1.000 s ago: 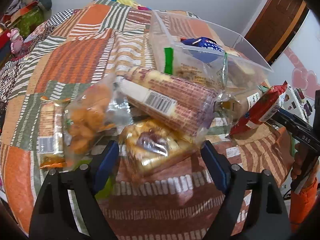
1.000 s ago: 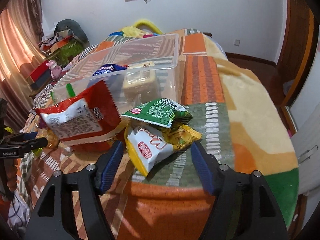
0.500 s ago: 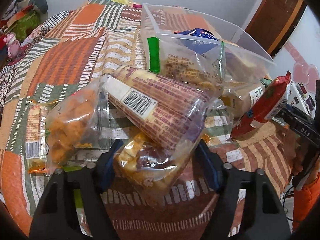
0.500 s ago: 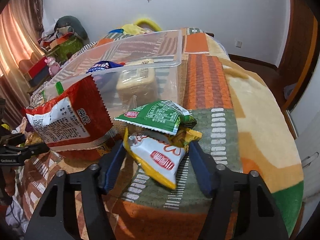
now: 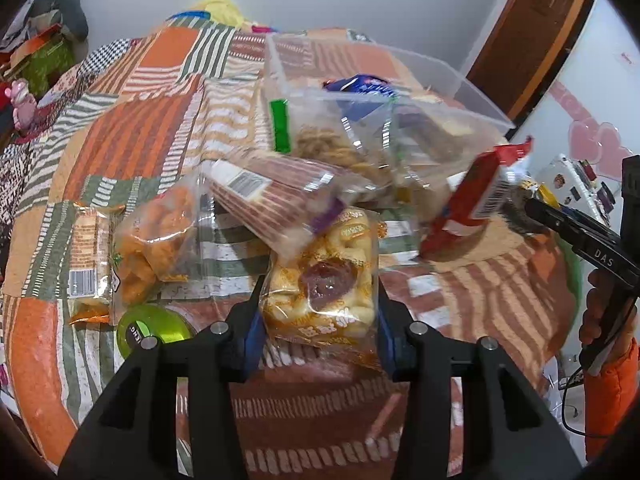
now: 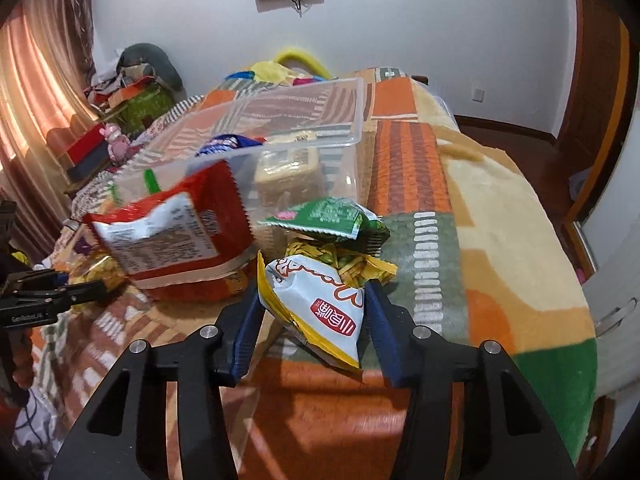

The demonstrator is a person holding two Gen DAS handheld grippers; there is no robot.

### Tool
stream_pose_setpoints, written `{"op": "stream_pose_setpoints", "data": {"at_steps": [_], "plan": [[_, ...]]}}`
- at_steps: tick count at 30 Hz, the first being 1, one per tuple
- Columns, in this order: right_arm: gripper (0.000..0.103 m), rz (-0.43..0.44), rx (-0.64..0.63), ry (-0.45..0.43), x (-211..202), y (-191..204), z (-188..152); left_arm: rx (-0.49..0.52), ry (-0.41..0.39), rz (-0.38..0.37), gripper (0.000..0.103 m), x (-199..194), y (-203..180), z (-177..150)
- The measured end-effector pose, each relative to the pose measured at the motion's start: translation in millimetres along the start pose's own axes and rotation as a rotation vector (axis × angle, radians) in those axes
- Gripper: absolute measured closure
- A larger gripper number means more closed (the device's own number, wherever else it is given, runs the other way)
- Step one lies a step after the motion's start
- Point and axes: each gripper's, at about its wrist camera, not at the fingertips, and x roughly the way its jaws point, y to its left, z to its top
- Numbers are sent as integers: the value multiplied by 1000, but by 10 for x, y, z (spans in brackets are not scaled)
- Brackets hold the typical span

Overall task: Organize snacks
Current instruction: 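Place the pastry into the box with the left tool while the right tool drops the candy bag in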

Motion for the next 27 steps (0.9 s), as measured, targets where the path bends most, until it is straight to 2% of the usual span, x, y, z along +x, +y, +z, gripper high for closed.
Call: {"op": "stream_pose_setpoints", "data": {"at_steps": [7, 15, 20, 27], "plan": [[56, 3, -22, -60, -204, 84, 73, 34, -77, -17, 58, -341, -193, 78], [56, 13, -33, -132, -348, 163, 251, 54, -189, -23, 58, -703, -329, 378], [56, 17, -47, -171, -350, 226, 401, 56, -229, -6, 58, -720, -333, 629], [56, 10, -79, -210, -249, 324, 663, 41, -234, 10, 58, -525, -267, 973]]}}
